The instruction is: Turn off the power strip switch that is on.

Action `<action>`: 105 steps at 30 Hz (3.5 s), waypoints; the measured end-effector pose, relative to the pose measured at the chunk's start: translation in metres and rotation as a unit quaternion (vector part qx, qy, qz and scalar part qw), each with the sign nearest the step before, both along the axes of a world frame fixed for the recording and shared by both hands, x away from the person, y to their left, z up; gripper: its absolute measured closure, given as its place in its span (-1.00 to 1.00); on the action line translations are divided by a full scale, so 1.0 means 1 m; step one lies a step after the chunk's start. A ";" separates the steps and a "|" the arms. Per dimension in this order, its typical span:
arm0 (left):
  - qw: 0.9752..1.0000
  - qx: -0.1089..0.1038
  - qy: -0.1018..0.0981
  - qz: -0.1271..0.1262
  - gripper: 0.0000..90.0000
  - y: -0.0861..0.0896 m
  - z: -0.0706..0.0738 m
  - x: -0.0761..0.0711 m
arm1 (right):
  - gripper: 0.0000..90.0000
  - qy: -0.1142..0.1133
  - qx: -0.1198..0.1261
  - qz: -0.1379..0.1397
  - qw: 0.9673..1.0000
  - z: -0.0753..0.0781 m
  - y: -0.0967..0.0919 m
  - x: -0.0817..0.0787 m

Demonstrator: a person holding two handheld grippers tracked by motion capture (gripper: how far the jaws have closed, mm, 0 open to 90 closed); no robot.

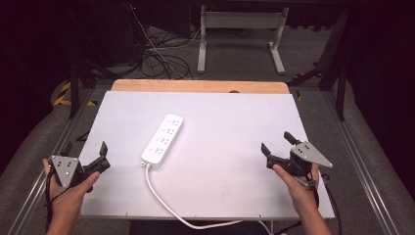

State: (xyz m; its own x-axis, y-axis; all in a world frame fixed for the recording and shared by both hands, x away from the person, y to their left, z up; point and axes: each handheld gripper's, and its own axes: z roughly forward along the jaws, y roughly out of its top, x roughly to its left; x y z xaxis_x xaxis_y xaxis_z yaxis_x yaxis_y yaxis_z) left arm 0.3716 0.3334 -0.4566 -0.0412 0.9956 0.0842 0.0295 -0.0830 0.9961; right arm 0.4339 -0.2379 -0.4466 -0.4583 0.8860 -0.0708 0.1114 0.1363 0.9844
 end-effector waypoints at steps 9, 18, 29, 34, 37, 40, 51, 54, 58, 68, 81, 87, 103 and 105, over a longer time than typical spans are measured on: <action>1.000 0.002 -0.001 -0.001 -0.91 0.000 0.000 0.000 | -0.74 -0.001 -0.003 0.000 1.000 0.000 0.001 0.000; 1.000 0.000 0.010 -0.013 -0.86 -0.001 0.001 0.001 | -0.74 -0.004 -0.002 0.004 1.000 0.001 0.003 0.000; 1.000 0.001 0.016 -0.022 -0.33 -0.003 0.003 -0.001 | -0.74 -0.007 -0.002 0.003 1.000 0.001 0.003 -0.001; 0.999 -0.010 0.031 -0.038 0.03 -0.001 0.006 -0.001 | -0.74 -0.010 0.001 0.009 1.000 0.002 0.003 -0.001; 0.998 -0.013 0.041 -0.052 0.21 0.001 0.007 -0.002 | -0.75 -0.011 0.002 0.009 1.000 0.002 0.003 -0.001; 0.997 -0.015 0.039 -0.059 0.47 0.004 0.009 -0.003 | -0.75 -0.012 0.002 0.008 1.000 0.002 0.003 -0.001; 0.996 -0.018 0.051 -0.075 1.00 0.008 0.013 -0.004 | -0.74 -0.010 0.003 0.011 1.000 0.002 0.004 -0.001; 0.995 -0.010 0.061 -0.081 1.00 0.006 0.014 -0.004 | -0.74 -0.011 0.002 0.012 1.000 0.002 0.004 0.000; 0.994 -0.012 0.067 -0.087 1.00 0.004 0.016 -0.002 | -0.74 -0.010 0.002 0.012 1.000 0.002 0.005 0.000; 0.990 -0.008 0.081 -0.114 1.00 -0.006 0.020 0.004 | -0.72 -0.011 -0.001 0.012 1.000 0.001 0.004 0.000; 0.988 0.007 0.093 -0.121 1.00 -0.027 0.023 0.017 | -0.72 -0.013 -0.004 0.013 1.000 0.002 0.004 -0.001; 0.986 0.017 0.098 -0.136 1.00 -0.032 0.023 0.019 | -0.72 -0.013 -0.007 0.013 1.000 0.002 0.004 -0.001; 0.969 0.057 0.149 -0.191 1.00 -0.057 0.024 0.042 | -0.71 -0.013 -0.010 0.010 1.000 0.001 0.003 -0.002; 0.965 0.066 0.160 -0.197 1.00 -0.061 0.023 0.047 | -0.71 -0.012 -0.011 0.010 1.000 0.001 0.003 -0.002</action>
